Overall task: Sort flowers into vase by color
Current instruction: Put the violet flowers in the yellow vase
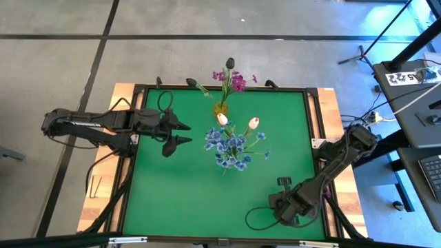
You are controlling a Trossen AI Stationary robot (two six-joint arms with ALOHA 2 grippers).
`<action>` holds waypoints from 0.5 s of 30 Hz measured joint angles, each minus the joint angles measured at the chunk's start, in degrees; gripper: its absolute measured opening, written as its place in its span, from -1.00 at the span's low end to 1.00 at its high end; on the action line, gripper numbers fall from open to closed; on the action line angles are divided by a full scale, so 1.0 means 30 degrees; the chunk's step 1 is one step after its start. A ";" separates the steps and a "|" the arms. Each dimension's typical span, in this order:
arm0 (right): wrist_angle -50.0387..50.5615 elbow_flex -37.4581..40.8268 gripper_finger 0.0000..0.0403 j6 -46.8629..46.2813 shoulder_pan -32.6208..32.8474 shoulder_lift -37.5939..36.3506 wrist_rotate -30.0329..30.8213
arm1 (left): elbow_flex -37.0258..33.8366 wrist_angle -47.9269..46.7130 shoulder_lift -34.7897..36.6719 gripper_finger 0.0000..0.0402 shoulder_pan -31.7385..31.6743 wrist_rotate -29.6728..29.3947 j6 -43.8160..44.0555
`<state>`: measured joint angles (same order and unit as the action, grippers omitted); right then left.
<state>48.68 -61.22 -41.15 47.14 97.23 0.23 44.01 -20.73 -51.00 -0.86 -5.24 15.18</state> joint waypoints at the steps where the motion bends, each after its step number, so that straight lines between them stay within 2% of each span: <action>1: 0.0450 -0.0312 -0.95 0.0188 -0.0188 0.0000 0.0070 | 0.0000 0.0126 0.0000 0.15 0.0104 0.0088 0.0142; 8: 0.2642 -0.3007 -0.79 0.2090 -0.1137 -0.0015 0.2703 | 0.0000 0.0428 0.0000 0.15 0.0923 0.0304 0.1414; 15: 0.3146 -0.5852 -0.91 0.4682 -0.2277 -0.0036 0.4988 | 0.0000 0.1631 0.0000 0.15 0.2286 0.3572 0.3527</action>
<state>58.11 -78.78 -27.10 40.31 97.12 15.20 44.01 -15.83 -51.00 6.00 5.48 25.76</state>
